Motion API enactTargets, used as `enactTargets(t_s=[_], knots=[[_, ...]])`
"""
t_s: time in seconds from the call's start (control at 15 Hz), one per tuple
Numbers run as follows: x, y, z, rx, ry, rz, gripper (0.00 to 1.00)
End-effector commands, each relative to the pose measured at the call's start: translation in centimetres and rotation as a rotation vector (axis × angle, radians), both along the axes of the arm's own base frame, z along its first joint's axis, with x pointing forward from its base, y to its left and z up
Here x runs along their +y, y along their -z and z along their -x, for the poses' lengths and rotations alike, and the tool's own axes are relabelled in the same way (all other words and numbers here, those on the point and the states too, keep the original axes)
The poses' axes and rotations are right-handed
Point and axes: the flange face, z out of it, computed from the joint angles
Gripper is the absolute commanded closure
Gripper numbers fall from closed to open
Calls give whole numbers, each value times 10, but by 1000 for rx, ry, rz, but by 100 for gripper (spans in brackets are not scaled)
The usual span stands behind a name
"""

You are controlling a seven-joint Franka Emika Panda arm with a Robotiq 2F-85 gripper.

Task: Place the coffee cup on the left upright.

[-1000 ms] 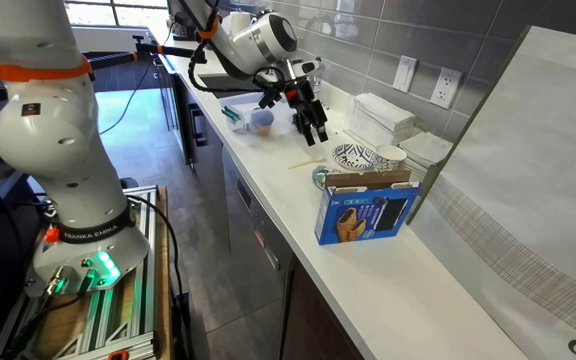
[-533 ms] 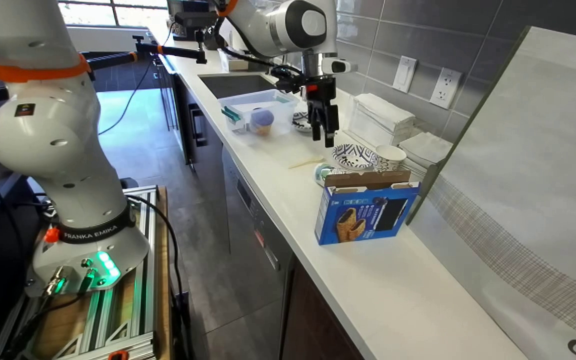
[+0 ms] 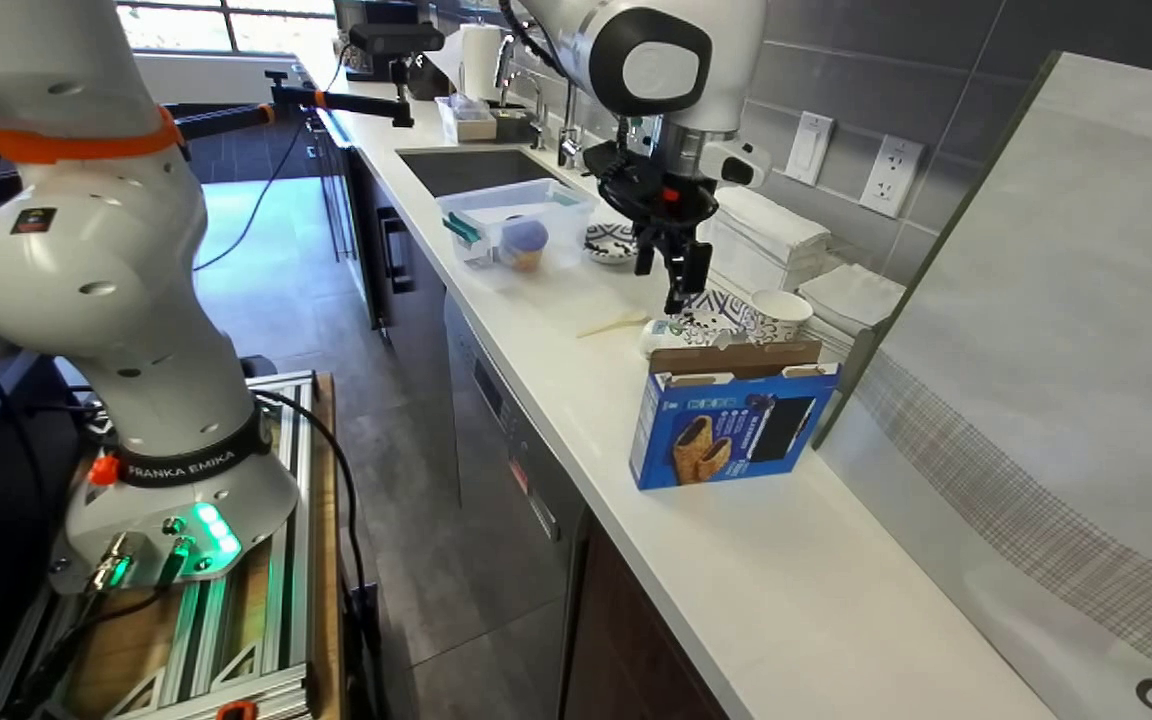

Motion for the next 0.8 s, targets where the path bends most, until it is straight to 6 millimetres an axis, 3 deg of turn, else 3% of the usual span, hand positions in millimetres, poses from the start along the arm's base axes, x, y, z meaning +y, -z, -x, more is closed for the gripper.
enactTargets(t_s=[0.0, 0.33, 0.73], knots=[[-5, -4, -2, -14, -26, -42, 0], [-14, -6, -4, -36, -62, -93, 0], [-31, 11, -26, -66, -250, -94, 0]])
